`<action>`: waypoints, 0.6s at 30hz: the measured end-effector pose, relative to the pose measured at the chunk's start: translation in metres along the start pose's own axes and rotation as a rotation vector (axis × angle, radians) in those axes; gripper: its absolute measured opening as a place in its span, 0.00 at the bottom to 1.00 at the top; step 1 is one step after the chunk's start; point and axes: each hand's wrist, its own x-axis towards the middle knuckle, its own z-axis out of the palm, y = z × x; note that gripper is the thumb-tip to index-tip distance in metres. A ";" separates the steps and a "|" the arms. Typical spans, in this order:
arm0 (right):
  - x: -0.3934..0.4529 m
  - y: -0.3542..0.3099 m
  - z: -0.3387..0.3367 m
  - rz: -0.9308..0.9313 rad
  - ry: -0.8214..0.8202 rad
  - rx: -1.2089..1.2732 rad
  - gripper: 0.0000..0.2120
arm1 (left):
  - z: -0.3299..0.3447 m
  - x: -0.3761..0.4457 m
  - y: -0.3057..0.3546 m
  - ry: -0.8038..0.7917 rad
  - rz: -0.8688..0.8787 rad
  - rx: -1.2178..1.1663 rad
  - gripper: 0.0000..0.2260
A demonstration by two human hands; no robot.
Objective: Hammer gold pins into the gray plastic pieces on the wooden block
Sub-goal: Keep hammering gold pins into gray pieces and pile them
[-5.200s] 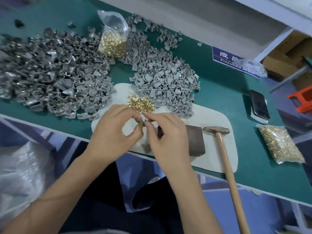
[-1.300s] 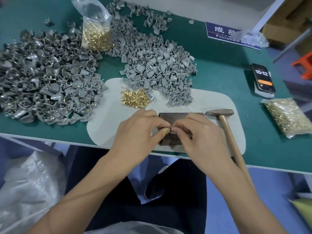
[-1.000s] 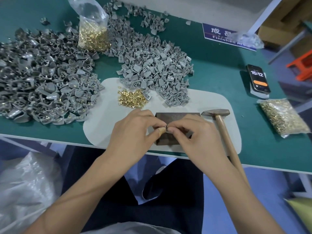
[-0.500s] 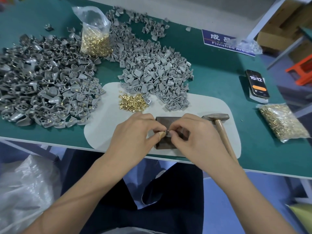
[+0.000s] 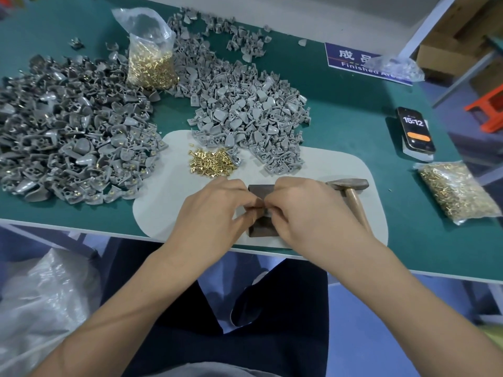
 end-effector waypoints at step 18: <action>-0.015 0.020 0.040 0.140 0.331 0.504 0.07 | 0.004 -0.004 -0.001 0.044 -0.033 0.036 0.03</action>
